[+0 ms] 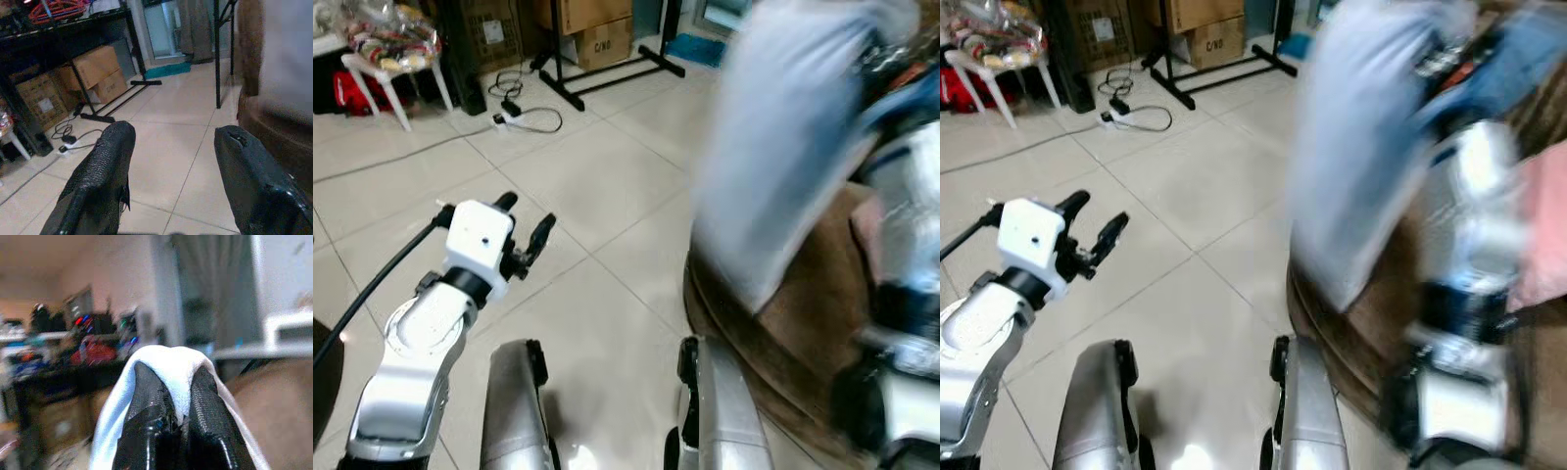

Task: Move the pillow to the sofa from floor

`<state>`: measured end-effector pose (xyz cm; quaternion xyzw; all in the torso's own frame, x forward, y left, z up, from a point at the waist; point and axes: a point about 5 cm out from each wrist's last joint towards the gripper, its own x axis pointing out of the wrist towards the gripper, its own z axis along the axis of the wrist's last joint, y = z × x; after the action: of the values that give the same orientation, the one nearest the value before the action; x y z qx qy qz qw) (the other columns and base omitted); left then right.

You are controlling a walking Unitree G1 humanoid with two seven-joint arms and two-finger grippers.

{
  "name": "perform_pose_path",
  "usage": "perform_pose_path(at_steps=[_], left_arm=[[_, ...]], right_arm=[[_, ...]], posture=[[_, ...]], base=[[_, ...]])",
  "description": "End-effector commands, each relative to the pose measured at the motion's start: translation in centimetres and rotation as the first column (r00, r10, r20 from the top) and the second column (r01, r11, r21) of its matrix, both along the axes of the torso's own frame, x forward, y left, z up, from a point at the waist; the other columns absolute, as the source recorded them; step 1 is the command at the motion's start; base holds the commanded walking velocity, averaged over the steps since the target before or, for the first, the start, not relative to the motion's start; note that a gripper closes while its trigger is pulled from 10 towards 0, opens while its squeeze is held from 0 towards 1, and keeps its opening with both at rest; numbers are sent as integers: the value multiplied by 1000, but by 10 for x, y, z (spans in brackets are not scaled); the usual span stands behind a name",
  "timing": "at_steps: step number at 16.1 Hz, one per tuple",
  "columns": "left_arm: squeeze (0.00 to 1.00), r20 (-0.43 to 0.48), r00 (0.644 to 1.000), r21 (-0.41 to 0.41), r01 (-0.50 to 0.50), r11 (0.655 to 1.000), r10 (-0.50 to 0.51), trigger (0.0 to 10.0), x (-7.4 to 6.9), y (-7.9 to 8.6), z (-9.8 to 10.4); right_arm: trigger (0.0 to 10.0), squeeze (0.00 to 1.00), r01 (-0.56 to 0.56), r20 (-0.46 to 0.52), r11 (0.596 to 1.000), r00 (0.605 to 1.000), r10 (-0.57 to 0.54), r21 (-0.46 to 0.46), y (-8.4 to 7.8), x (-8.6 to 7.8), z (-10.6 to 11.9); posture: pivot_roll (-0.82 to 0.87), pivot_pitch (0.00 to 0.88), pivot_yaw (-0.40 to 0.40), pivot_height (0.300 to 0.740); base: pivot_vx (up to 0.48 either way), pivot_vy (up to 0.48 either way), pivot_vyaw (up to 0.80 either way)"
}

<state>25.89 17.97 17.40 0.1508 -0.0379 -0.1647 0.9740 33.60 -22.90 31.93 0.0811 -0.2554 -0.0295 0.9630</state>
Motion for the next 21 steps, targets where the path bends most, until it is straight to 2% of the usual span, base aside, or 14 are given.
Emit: perform_pose_path(at_steps=[1, 3, 4, 5, 6, 8, 9, 11, 14, 15, 21], left_arm=[[0, 0, 1000, 12, 3, 1000, -3, 10000, 2, -2, 0], [0, 11, 1000, 17, -9, 1000, 9, 10000, 4, 1, 2], [0, 11, 1000, 18, -16, 1000, 16, 10000, 4, 2, 2], [0, 5, 1000, 19, -21, 1000, 21, 10000, 2, 2, -1], [0, 4, 1000, 19, -21, 1000, 21, 10000, 2, 2, -1], [0, 1, 1000, 18, -19, 1000, 19, 10000, 2, 1, -2], [0, -2, 1000, 19, -19, 1000, 19, 10000, 1, 1, -3], [0, -15, 1000, 32, -22, 999, 22, 10000, 1, 0, -7], [0, -22, 999, 33, -23, 999, 24, 10000, 0, -3, -10], [0, -22, 999, 35, -23, 999, 24, 10000, 0, -3, -11], [0, -40, 998, 28, -36, 999, 37, 10000, -3, -8, -22]], right_arm=[[10000, 0, 61, 24, 997, 998, -60, -36, -7, -2, 17], [10000, 0, 118, 20, 990, 993, -117, -81, -17, -2, 31], [10000, 0, 117, -29, 988, 992, -120, -97, -18, 2, 27], [10000, 0, 78, -154, 990, 983, -96, -118, -10, 12, 3], [10000, 0, 71, -182, 990, 979, -92, -122, -7, 14, -3], [10000, 0, 13, -299, 996, 953, -40, -91, 7, 21, -36], [10000, 0, -11, -360, 998, 933, -14, -69, 15, 23, -57], [10000, 0, 27, -474, 997, 879, -56, -69, 17, 21, -98], [10000, 0, 93, -552, 992, 825, -123, -81, 8, 4, -134], [10000, 0, 100, -560, 992, 819, -128, -81, 8, 1, -138], [10000, 0, 79, -524, 991, 843, -122, -104, 20, -11, -138]], posture=[[-59, 0, -34, 516], [-46, 0, -48, 531], [-40, 0, -55, 541], [-35, 0, -59, 556], [-35, 0, -59, 561], [-32, 0, -62, 581], [-36, 0, -59, 591], [-46, 0, -51, 616], [-46, 0, -53, 641], [-52, 0, -50, 651], [-81, 0, -30, 706]], base=[[0, 0, 0], [0, 0, 0], [0, 0, 0], [0, 0, 0], [0, 0, 0], [0, 0, 0], [0, 0, 0], [0, 0, 0], [0, 0, 0], [0, 0, 0], [0, 0, 0]])
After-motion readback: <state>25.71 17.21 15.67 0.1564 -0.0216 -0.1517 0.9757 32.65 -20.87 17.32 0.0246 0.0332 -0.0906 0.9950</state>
